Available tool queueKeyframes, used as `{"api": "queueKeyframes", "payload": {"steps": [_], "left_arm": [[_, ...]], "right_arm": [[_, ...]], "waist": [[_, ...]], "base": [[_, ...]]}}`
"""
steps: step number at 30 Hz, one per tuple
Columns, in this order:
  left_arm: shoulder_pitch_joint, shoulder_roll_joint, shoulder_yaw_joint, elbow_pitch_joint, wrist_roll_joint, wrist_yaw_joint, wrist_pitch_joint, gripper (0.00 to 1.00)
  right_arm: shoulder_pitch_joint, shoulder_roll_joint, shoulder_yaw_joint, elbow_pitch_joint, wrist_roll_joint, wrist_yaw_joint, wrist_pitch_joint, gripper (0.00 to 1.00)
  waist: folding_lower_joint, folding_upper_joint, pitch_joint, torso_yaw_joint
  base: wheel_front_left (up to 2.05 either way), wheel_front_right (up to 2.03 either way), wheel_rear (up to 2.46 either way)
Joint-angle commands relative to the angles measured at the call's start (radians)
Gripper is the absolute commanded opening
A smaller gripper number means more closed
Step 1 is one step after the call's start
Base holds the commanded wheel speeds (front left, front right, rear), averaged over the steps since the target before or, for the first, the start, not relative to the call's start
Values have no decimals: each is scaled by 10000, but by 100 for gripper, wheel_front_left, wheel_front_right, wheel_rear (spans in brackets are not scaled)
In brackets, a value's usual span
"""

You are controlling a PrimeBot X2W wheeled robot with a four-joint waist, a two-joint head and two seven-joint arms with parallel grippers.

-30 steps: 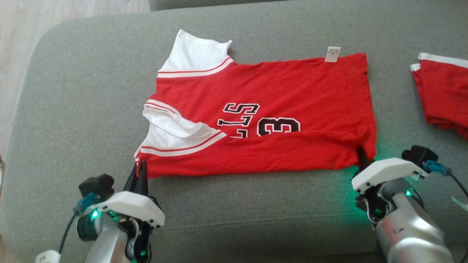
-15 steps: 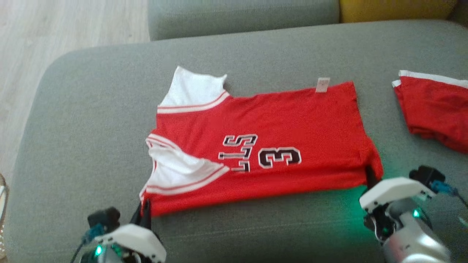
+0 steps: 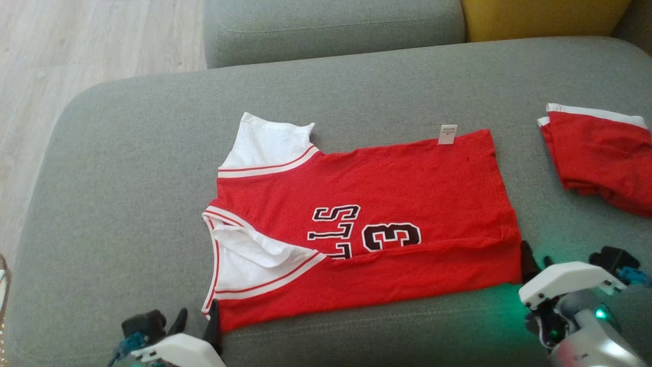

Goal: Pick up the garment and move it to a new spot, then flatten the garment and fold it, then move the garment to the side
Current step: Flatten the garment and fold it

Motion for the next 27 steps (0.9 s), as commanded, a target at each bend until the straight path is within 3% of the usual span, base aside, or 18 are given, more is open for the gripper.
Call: {"api": "queueKeyframes", "payload": {"steps": [1,7,10,13,15,21,27], "left_arm": [[-349,181,354,-287,-31,82,-135,100],[-559,345,1008,-1328,-106,325,-246,100],[-543,335,1618,-2755,178,313,-258,100],[-281,250,2114,-3898,777,373,-260,100],[-138,146,2311,-4236,1011,408,-261,100],[-727,62,2093,-4175,1714,208,-262,100],[-2982,1042,1739,-2934,2253,-178,723,100]], "right_arm": [[-296,-123,210,-304,-147,-4,-147,100],[-248,-234,631,-1469,-916,-4,-506,100],[71,-333,867,-2699,-1546,-4,-615,100],[598,-538,617,-4252,-2890,-4,-640,100],[1014,-144,123,-5331,-3562,-4,-642,100],[1677,570,-163,-7634,-4970,-4,-564,100],[1259,667,285,-9076,-4986,-4,22,100]], "waist": [[0,-1,25,-8],[0,-1,101,-54],[0,-1,149,-70],[0,-1,229,-133],[0,-1,317,-213],[0,-1,984,-628],[0,-1,2204,-1296]], "base": [[0,0,0],[0,0,0],[0,0,0],[0,0,0],[0,0,0],[0,0,0],[0,0,0]]}}
